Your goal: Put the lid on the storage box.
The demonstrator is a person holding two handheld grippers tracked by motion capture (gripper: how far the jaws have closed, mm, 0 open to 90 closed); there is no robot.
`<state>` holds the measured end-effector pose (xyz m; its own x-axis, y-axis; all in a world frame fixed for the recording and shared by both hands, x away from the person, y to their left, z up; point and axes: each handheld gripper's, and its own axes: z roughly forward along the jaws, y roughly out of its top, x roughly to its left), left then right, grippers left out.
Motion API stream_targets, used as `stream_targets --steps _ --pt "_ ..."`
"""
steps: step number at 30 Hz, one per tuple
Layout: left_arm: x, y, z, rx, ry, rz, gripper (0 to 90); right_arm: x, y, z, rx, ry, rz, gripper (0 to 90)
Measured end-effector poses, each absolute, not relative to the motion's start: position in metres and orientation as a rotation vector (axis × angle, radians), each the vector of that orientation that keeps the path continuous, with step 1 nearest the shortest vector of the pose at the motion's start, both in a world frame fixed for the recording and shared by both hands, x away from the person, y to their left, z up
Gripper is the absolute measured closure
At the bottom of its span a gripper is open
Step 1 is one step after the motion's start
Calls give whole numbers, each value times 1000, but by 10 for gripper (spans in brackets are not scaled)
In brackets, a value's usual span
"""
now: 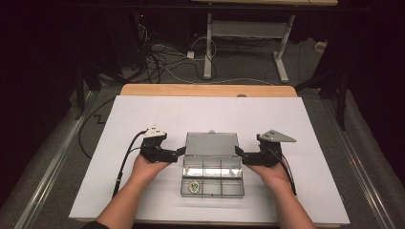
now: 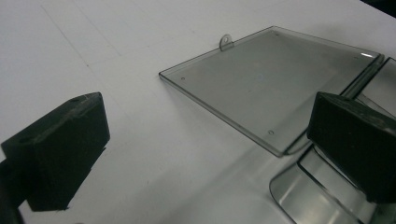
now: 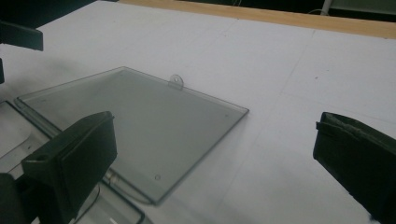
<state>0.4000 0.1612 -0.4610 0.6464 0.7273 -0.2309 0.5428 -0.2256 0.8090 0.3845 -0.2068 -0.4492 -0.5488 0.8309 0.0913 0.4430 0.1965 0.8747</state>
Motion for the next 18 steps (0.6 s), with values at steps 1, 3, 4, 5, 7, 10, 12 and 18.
stream_targets --steps 1,3,4,5,7,10,12,18 --pt "402 159 -462 1906 1005 237 0 388 -204 -450 1196 2081 1299 1" --pt "407 154 -464 1919 1016 224 0 395 -199 -452 1219 2109 1277 1" --pt "409 152 -465 1923 1023 218 0 399 -196 -453 1230 2115 1271 1" --pt "412 151 -466 1928 1032 209 0 402 -195 -454 1237 2124 1268 1" --pt "415 147 -466 1926 1042 202 0 408 -191 -456 1258 2138 1270 3" --pt "419 142 -467 1936 1056 192 0 414 -186 -458 1278 2150 1262 7" --pt "421 139 -467 1948 1061 189 0 417 -183 -460 1298 2163 1257 13" --pt "423 133 -472 1939 1068 169 0 422 -177 -463 1334 2225 1210 40"
